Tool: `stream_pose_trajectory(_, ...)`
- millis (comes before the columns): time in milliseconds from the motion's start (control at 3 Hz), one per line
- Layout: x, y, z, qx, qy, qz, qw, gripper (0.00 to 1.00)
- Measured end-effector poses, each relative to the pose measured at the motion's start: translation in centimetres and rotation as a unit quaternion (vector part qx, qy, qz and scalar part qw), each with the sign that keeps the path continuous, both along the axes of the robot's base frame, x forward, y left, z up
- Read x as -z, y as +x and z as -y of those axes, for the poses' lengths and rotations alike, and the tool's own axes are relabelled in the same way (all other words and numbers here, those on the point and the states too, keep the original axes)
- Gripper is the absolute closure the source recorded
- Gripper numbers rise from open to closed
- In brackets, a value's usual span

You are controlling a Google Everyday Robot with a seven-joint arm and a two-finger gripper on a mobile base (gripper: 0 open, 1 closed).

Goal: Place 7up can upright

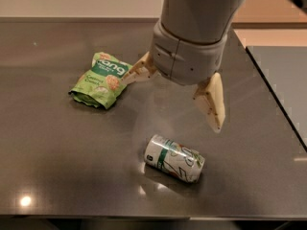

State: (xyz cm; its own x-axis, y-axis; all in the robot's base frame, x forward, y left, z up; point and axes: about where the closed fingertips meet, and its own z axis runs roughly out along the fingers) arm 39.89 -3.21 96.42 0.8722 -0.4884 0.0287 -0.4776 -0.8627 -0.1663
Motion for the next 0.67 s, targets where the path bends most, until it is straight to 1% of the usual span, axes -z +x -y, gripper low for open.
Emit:
stream_pose_trajectory(333, 1.0, 0.7, -0.8, -0.106, -0.024, -0.013, 0.994, 0.0)
stream_pose_trajectory(667, 2.9, 1.3, -0.5, -0.199, -0.054, -0.022, 0.9783, 0.0)
